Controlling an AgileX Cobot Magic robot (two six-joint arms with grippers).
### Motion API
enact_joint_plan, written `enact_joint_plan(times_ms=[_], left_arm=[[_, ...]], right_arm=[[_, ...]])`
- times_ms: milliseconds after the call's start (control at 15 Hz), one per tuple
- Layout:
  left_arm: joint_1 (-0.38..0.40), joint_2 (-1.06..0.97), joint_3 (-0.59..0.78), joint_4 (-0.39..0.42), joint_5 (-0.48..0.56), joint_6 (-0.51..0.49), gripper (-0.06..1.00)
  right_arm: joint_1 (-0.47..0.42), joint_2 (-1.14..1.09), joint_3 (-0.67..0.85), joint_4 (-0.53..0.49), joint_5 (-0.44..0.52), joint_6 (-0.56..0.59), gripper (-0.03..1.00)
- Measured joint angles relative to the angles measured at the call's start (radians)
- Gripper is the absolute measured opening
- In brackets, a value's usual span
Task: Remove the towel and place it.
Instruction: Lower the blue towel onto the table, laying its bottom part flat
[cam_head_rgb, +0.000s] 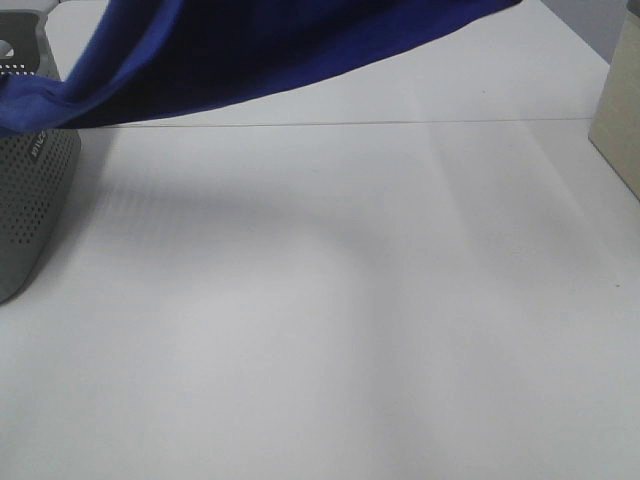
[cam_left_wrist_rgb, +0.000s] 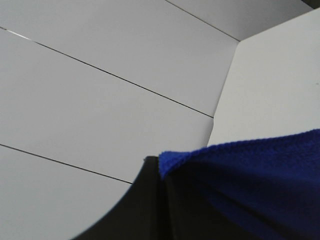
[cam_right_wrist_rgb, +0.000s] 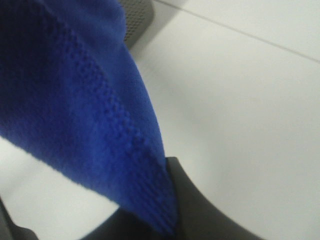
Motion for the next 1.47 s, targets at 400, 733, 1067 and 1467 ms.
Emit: enact_joint_plan(times_ms=[400,733,1067,1467], left_arm=[[0.081,0.001,0.0,0.138,-0.173,-0.314,0.0],[0.222,0.009,0.0,0.061,-0.388,-0.516,0.0],[0.361,0.073,-0.002,0.058,-0.719,-0.797,0.0],[0.471,0.145,-0.002,0.039,-0.914,-0.897,0.0]], right_arm=[[-0.007,0.08,-0.624,-0.408,0.216,0.273,0.03],[-0.007,0.183,-0.772,-0.421,0.043,0.266,0.03],[-0.007,0.234,-0.772,-0.289,-0.437,0.265,0.03],[-0.007,0.288,-0.773,-0.258,-0.584,0.141,0.03]])
